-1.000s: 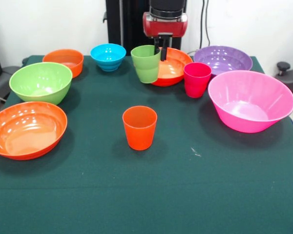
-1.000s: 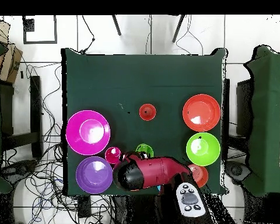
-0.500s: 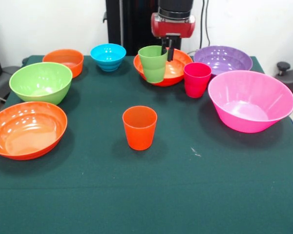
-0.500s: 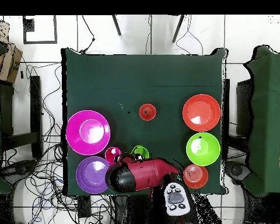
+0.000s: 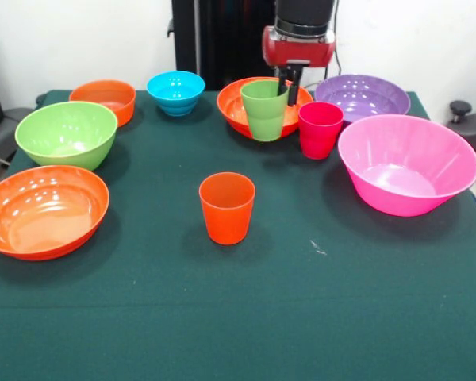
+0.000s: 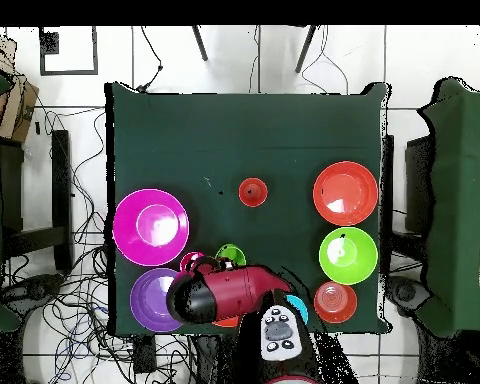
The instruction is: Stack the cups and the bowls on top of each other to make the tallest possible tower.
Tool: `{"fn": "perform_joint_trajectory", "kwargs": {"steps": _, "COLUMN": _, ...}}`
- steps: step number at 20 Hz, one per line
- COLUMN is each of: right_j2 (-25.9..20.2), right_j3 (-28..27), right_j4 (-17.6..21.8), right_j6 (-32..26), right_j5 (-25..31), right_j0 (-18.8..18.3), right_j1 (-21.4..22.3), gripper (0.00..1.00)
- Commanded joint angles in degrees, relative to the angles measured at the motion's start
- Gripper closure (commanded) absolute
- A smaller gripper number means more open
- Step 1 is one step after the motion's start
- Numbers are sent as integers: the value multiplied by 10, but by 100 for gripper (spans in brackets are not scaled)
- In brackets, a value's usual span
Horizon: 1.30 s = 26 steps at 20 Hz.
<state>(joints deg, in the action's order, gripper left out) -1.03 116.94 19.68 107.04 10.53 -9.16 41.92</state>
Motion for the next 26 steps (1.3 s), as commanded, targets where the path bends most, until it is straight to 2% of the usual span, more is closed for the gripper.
{"fn": "perform_joint_trajectory", "kwargs": {"steps": 1, "right_j2": -26, "right_j3": -82, "right_j4": -40, "right_j6": 73, "right_j5": 41, "right_j0": 24, "right_j1": -38, "gripper": 100}}
{"fn": "perform_joint_trajectory", "kwargs": {"steps": 7, "right_j2": -43, "right_j3": -126, "right_j4": -65, "right_j6": 54, "right_j5": 93, "right_j0": 48, "right_j1": -37, "gripper": 100}}
{"fn": "perform_joint_trajectory", "kwargs": {"steps": 12, "right_j2": -38, "right_j3": -195, "right_j4": -76, "right_j6": 48, "right_j5": 117, "right_j0": 73, "right_j1": -73, "gripper": 100}}
{"fn": "perform_joint_trajectory", "kwargs": {"steps": 19, "right_j2": -49, "right_j3": -268, "right_j4": -85, "right_j6": 25, "right_j5": 150, "right_j0": 70, "right_j1": -112, "gripper": 100}}
{"fn": "perform_joint_trajectory", "kwargs": {"steps": 26, "right_j2": -55, "right_j3": -312, "right_j4": -77, "right_j6": -7, "right_j5": 176, "right_j0": 35, "right_j1": -131, "gripper": 100}}
